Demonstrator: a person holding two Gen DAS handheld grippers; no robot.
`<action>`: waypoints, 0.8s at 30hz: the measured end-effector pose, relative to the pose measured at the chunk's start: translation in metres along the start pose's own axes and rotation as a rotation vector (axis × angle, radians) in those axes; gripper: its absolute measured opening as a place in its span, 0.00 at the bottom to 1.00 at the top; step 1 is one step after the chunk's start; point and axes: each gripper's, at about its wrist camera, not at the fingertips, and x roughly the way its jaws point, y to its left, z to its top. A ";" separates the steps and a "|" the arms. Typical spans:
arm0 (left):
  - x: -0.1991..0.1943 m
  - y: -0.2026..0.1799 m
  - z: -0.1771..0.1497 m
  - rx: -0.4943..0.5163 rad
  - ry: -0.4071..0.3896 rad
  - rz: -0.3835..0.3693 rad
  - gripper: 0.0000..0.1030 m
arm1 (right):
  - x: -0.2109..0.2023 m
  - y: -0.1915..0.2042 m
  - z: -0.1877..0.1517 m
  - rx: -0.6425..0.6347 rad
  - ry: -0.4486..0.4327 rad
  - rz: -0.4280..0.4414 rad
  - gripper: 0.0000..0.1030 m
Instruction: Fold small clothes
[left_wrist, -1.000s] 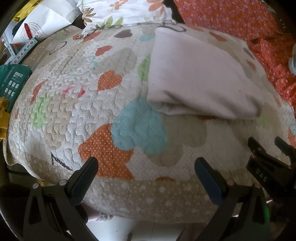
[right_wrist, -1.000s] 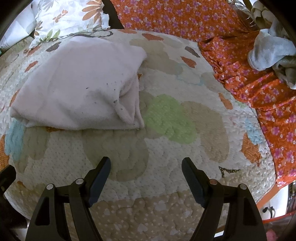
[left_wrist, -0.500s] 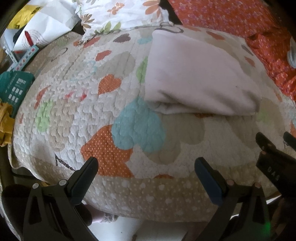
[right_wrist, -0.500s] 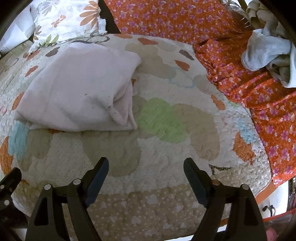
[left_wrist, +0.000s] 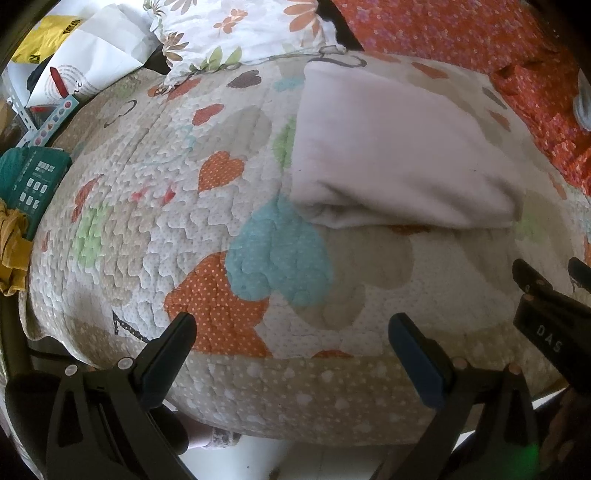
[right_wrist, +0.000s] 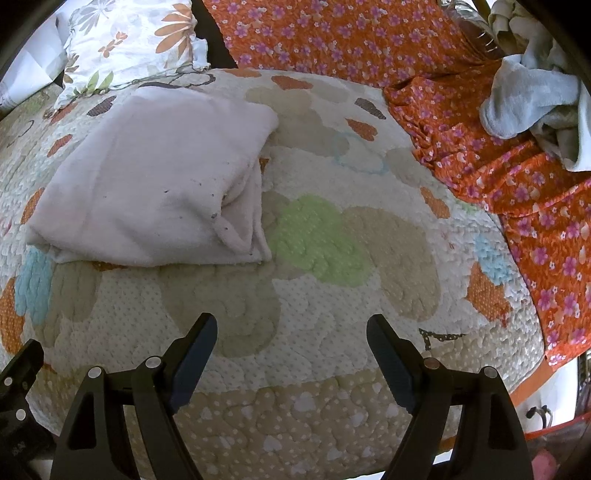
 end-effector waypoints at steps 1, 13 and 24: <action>0.000 0.001 0.000 -0.002 0.001 -0.001 1.00 | 0.000 0.000 0.000 0.001 0.000 -0.001 0.84; 0.002 0.003 -0.001 -0.018 0.011 -0.010 1.00 | -0.001 0.004 0.001 -0.006 -0.016 0.006 0.84; -0.003 0.002 -0.002 -0.011 -0.024 0.005 1.00 | -0.005 0.005 0.000 -0.006 -0.031 0.009 0.84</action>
